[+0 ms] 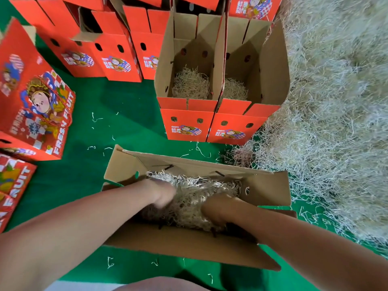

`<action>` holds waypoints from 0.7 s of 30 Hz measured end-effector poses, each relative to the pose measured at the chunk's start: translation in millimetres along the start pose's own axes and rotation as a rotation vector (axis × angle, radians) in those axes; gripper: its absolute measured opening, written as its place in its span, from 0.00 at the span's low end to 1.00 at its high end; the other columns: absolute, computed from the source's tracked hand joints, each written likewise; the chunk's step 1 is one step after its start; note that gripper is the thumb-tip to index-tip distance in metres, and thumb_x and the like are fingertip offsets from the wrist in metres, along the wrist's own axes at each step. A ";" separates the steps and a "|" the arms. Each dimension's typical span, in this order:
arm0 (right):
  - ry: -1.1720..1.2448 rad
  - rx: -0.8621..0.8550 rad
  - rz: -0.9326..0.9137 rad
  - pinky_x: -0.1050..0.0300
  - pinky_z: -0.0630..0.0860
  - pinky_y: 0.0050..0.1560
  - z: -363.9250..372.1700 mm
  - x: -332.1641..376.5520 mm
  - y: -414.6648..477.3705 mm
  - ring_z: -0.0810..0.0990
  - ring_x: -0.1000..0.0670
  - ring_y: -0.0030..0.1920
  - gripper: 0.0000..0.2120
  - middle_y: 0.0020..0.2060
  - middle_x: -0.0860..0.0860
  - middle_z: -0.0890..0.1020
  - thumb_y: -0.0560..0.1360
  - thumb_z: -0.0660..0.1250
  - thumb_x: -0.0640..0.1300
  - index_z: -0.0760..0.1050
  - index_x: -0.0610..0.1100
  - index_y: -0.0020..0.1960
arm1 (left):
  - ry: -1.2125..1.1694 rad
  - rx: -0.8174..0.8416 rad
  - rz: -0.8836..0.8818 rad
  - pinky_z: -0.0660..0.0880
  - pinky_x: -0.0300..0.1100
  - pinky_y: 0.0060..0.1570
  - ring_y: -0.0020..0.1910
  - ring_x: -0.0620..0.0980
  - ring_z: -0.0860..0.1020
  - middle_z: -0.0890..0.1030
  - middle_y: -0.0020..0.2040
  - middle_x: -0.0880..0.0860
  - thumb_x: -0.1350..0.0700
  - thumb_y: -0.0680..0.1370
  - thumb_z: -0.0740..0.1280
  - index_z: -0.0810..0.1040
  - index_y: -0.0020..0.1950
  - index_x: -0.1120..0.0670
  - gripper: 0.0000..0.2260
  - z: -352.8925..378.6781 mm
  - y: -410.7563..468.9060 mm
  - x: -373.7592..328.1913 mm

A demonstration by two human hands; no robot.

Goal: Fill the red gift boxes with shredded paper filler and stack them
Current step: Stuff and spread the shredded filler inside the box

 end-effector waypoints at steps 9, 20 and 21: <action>0.234 -0.284 -0.127 0.52 0.78 0.49 -40.1 13.4 11.7 0.78 0.45 0.52 0.17 0.55 0.45 0.77 0.70 0.67 0.36 0.74 0.39 0.59 | 0.204 0.289 -0.043 0.54 0.61 0.68 0.74 0.63 0.50 0.52 0.76 0.62 0.69 0.76 0.60 0.60 0.74 0.62 0.26 30.3 16.5 -9.7; 0.168 -0.087 0.081 0.45 0.73 0.57 -21.7 13.9 49.9 0.66 0.40 0.68 0.40 0.74 0.43 0.55 0.73 0.67 0.48 0.47 0.54 0.76 | 0.149 0.276 -0.107 0.48 0.63 0.69 0.75 0.59 0.52 0.57 0.75 0.58 0.55 0.81 0.55 0.60 0.74 0.56 0.22 37.3 6.8 -1.3; 0.240 -0.096 0.096 0.44 0.73 0.57 -24.0 12.8 49.2 0.66 0.40 0.68 0.41 0.74 0.43 0.55 0.73 0.68 0.45 0.45 0.53 0.76 | 0.169 0.312 -0.133 0.45 0.67 0.67 0.75 0.60 0.49 0.55 0.76 0.59 0.58 0.80 0.56 0.59 0.74 0.57 0.22 34.5 7.3 -1.9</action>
Point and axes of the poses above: each hand's wrist, its own y-axis towards the middle knuckle, its own z-axis out of the palm, x = y × z, the point moved 4 cm from there along y, towards the middle knuckle
